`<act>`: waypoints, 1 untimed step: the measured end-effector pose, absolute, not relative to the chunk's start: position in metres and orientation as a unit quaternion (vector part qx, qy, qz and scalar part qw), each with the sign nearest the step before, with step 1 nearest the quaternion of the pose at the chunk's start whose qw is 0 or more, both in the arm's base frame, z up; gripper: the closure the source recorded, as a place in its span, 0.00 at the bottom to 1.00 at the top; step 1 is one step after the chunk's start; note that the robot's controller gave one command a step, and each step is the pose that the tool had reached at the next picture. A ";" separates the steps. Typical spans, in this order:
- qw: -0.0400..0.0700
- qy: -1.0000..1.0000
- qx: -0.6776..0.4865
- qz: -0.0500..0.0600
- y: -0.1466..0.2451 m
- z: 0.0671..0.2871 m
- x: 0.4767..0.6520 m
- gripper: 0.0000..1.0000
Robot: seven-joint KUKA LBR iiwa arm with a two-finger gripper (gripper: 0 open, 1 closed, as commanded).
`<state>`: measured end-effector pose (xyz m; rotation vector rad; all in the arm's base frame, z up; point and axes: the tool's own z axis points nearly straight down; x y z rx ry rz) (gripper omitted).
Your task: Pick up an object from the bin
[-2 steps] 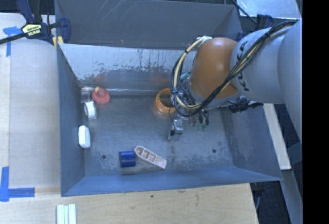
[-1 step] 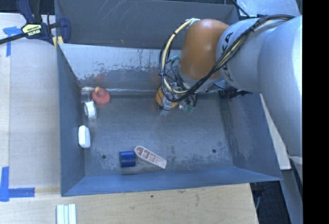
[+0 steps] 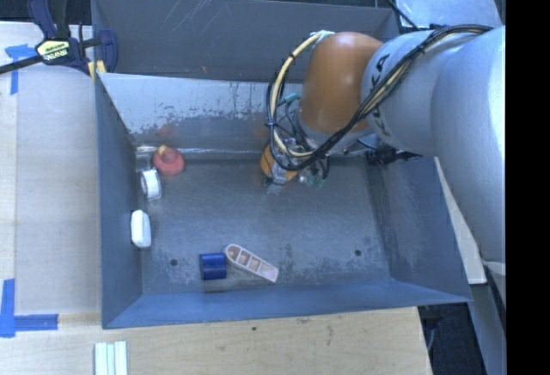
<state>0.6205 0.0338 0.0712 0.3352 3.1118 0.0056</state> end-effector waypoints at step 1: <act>0.007 0.992 0.122 0.003 0.109 0.071 0.610 1.00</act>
Offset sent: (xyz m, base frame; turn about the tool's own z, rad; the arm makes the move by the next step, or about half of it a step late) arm -0.0068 0.0299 0.1131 -0.1720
